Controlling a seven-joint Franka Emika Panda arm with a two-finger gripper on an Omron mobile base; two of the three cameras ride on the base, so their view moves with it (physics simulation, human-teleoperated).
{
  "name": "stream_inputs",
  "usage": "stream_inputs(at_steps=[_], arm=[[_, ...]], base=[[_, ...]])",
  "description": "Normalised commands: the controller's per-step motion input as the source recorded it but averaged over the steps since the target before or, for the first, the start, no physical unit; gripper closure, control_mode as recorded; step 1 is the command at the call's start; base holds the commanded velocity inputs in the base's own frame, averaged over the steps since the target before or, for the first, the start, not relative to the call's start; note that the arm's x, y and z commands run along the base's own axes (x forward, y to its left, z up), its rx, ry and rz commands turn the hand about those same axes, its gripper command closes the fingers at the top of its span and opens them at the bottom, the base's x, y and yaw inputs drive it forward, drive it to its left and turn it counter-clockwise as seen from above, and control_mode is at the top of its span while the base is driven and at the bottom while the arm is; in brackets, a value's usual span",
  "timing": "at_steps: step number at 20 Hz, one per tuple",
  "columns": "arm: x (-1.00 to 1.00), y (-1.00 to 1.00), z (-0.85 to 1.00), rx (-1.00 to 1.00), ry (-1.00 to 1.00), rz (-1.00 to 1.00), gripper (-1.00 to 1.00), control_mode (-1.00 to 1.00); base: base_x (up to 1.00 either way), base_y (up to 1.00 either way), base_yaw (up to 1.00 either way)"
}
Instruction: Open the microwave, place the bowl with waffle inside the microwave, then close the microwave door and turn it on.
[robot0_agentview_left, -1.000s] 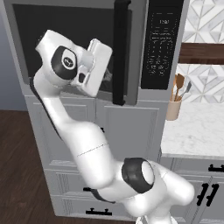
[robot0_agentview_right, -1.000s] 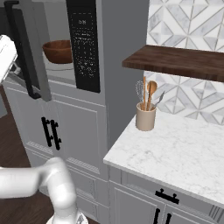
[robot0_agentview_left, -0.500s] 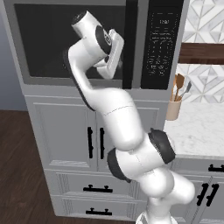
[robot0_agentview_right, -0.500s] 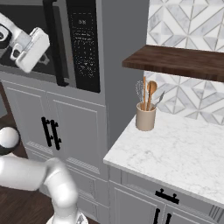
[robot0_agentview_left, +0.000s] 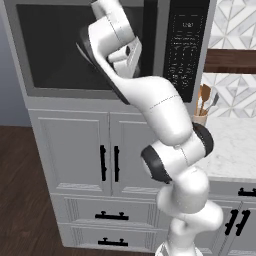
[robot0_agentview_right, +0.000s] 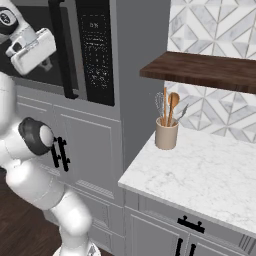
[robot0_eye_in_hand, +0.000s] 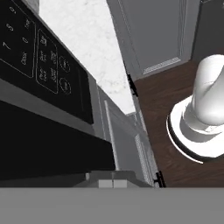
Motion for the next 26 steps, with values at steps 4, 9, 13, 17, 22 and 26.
stream_inputs(at_steps=[4,9,13,17,22,26], arm=[[0.96,0.26,-0.91,-0.16,0.04,0.38,1.00,-1.00],[0.10,0.19,-1.00,-0.42,-0.09,0.47,1.00,-1.00],[-0.58,-0.44,-1.00,-0.22,-0.08,0.46,1.00,-1.00],[-1.00,-0.99,-1.00,0.00,-0.05,0.45,1.00,-1.00],[-1.00,-0.63,-0.90,0.12,-0.37,0.34,1.00,-1.00],[-1.00,-0.01,-0.31,0.27,-0.55,0.28,1.00,-1.00]], base=[[0.00,0.00,0.00],[0.00,0.00,0.00],[0.00,0.00,0.00],[0.00,0.00,0.00],[0.00,0.00,0.00],[0.00,0.00,0.00]])
